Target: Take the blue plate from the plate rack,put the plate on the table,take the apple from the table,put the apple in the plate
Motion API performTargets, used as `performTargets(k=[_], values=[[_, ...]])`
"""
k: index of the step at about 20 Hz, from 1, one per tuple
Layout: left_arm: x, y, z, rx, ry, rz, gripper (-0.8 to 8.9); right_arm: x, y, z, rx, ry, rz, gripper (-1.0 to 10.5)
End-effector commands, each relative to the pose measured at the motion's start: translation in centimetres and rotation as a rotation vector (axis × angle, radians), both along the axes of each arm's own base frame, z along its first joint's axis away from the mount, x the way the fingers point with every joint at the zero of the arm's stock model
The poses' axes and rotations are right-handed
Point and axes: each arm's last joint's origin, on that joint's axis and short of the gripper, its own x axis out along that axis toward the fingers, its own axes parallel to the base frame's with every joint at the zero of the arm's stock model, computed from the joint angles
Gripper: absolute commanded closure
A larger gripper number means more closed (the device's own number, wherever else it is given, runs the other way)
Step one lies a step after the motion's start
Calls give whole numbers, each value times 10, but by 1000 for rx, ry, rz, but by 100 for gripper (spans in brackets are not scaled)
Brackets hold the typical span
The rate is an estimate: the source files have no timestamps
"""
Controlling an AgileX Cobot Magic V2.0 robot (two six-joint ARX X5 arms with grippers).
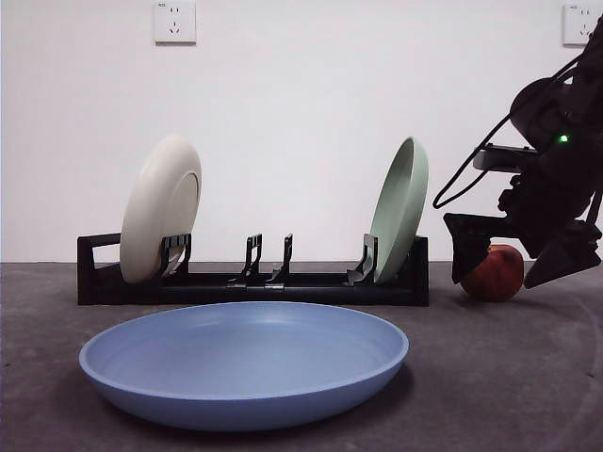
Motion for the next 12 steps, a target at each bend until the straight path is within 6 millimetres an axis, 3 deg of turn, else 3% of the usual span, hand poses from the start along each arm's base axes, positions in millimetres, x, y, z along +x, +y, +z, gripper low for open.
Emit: performTargets(k=[1,5,6,8,12], values=[[0,0,-1,-6,4,8,818,3,1,-8,-17,-1,3,296],[-1,0,-1,-9,22,-12,818,9,2,-10,-12,-53,0,500],[-1,0,-2,-12,30,-20,818,10,2,-10,-11,-65,-1,601],[-2,0,-2,-13,38,-33,818,10,2,-10,-9,-69,-2,927],[-3,2,-1,-21,34,-34,818,7,2,-4,15,-50,-27,947]])
